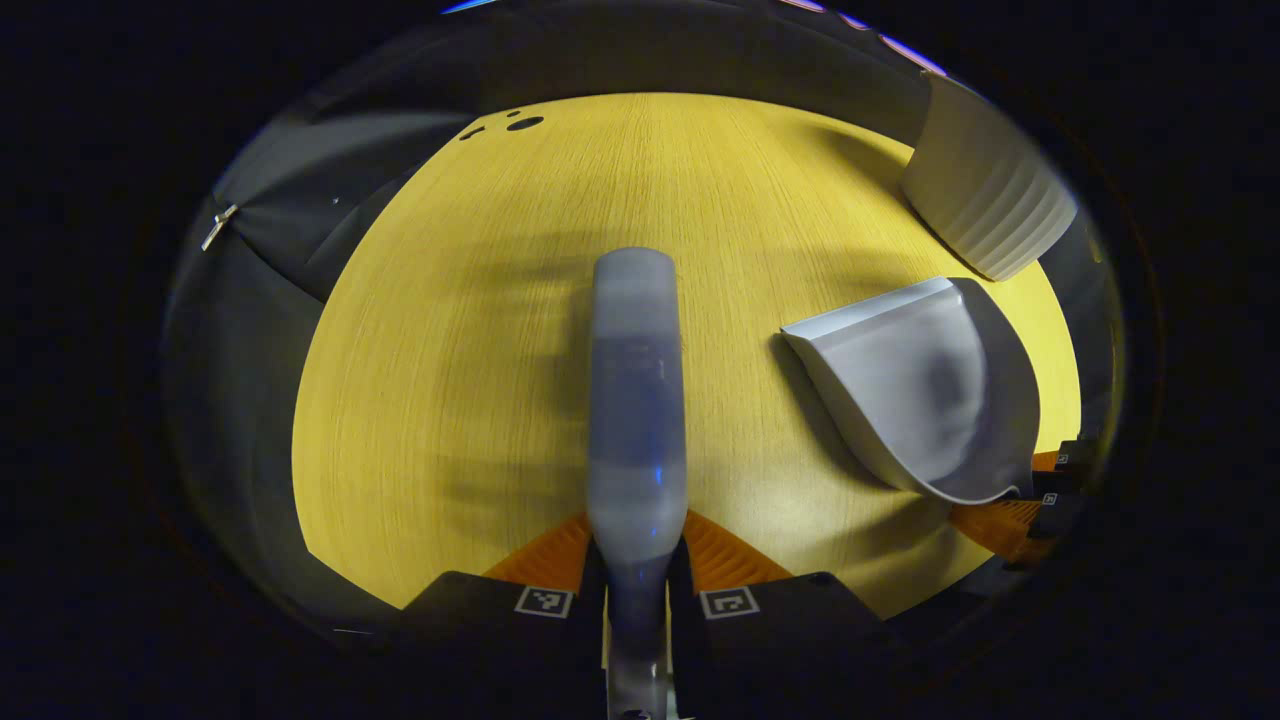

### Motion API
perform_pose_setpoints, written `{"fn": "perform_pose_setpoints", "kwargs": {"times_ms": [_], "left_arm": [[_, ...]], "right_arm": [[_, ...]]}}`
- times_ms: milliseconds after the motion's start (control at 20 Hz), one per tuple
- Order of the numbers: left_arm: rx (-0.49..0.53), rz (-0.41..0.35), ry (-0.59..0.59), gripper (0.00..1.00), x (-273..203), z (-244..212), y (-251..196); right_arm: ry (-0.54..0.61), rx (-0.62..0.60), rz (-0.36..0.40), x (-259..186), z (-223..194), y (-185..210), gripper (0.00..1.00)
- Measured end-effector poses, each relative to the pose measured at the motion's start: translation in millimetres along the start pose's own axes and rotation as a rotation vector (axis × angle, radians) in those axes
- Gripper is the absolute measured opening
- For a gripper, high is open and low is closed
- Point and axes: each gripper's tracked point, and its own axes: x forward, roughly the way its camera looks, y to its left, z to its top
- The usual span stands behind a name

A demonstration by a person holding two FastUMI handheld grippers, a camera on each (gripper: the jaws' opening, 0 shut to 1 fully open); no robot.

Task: Pick up the small broom and dustpan from the desktop, sweep the trash into the dustpan with the broom, and then empty the trash into the garbage bin.

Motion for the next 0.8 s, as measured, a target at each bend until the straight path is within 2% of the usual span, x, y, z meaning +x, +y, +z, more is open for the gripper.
{"fn": "perform_pose_setpoints", "kwargs": {"times_ms": [50, 100, 150, 200, 250, 300, 350, 500, 600, 700, 800], "left_arm": [[0.004, 0.004, -0.012, 0.33, -3.5, 0.3, 0.6], [0.008, 0.001, -0.027, 0.35, -6.4, 2.5, -0.7], [0.01, 0.005, -0.046, 0.38, -12.6, 4.0, 0.0], [0.009, 0.01, -0.064, 0.53, -18.5, 7.1, 1.3], [-0.001, 0.009, -0.084, 0.69, -25.9, 8.2, -0.7], [-0.019, 0.022, -0.113, 0.84, -38.3, 12.3, 0.7], [-0.043, 0.028, -0.142, 1.0, -45.7, 12.3, 2.3], [-0.099, 0.013, -0.268, 0.98, -87.3, 24.0, -0.9], [-0.111, -0.014, -0.371, 0.98, -123.2, 33.2, -6.5], [-0.105, 0.014, -0.484, 0.98, -160.5, 39.9, -2.6], [-0.096, 0.049, -0.615, 0.98, -201.1, 46.6, 0.1]], "right_arm": [[-0.005, 0.001, 0.011, -2.0, 0.6, 3.1, 0.39], [-0.015, -0.003, 0.013, -3.5, 0.8, 6.1, 0.54], [-0.03, -0.011, 0.017, -7.2, 3.3, 6.9, 0.62], [-0.053, -0.028, 0.011, -14.0, 4.5, 10.0, 0.77], [-0.087, -0.049, -0.016, -21.7, 8.3, 7.0, 0.97], [-0.122, -0.067, -0.033, -26.8, 11.5, 7.1, 0.87], [-0.157, -0.077, -0.036, -39.8, 15.1, 9.3, 0.99], [-0.285, -0.086, -0.023, -78.1, 32.0, 24.0, 0.99], [-0.407, -0.14, -0.054, -113.4, 49.9, 26.8, 1.0], [-0.541, -0.172, -0.052, -152.4, 69.8, 37.9, 0.99], [-0.665, -0.183, -0.016, -183.4, 81.4, 53.8, 1.0]]}}
